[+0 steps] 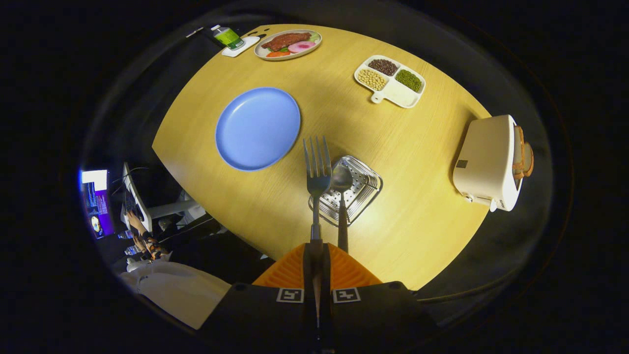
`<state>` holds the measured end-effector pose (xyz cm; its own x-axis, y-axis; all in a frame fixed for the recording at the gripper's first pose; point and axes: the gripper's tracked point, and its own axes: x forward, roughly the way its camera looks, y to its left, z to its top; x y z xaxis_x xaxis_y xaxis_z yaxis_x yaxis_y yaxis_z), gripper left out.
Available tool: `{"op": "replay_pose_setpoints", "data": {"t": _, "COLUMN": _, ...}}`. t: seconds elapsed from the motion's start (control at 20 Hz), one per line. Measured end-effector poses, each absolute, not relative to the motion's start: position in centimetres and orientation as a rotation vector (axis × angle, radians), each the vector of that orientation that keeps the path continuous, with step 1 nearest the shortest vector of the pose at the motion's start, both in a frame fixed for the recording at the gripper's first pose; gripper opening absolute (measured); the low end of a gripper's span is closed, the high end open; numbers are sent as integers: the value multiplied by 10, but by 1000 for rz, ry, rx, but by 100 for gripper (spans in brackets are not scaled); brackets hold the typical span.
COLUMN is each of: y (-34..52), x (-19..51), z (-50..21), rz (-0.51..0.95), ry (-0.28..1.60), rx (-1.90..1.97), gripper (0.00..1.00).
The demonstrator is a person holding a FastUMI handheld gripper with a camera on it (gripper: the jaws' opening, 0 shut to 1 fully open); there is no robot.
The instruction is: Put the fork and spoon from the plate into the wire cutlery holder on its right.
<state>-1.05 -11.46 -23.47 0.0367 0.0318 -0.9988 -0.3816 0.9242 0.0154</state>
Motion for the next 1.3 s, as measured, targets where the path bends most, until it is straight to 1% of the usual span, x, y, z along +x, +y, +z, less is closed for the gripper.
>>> {"op": "replay_pose_setpoints", "data": {"t": 0.2, "y": -141, "x": -14, "z": -241, "rz": 327, "ry": 1614, "rx": -359, "gripper": 7}}
{"op": "replay_pose_setpoints", "data": {"t": 0.5, "y": -157, "x": -17, "z": -253, "rz": 342, "ry": 1801, "rx": -387, "gripper": 7}}
{"op": "replay_pose_setpoints", "data": {"t": 0.9, "y": -156, "x": -7, "z": -265, "rz": 320, "ry": 1902, "rx": -362, "gripper": 7}}
{"op": "replay_pose_setpoints", "data": {"t": 1.05, "y": -156, "x": -7, "z": -268, "rz": 302, "ry": 1925, "rx": -370, "gripper": 9}}
{"op": "replay_pose_setpoints", "data": {"t": 1.15, "y": -152, "x": -1, "z": -268, "rz": 306, "ry": 1897, "rx": -370, "gripper": 13}}
{"op": "replay_pose_setpoints", "data": {"t": 1.25, "y": -148, "x": 4, "z": -265, "rz": 309, "ry": 1857, "rx": -365, "gripper": 23}}
{"op": "replay_pose_setpoints", "data": {"t": 1.3, "y": -147, "x": 5, "z": -264, "rz": 319, "ry": 1837, "rx": -365, "gripper": 37}}
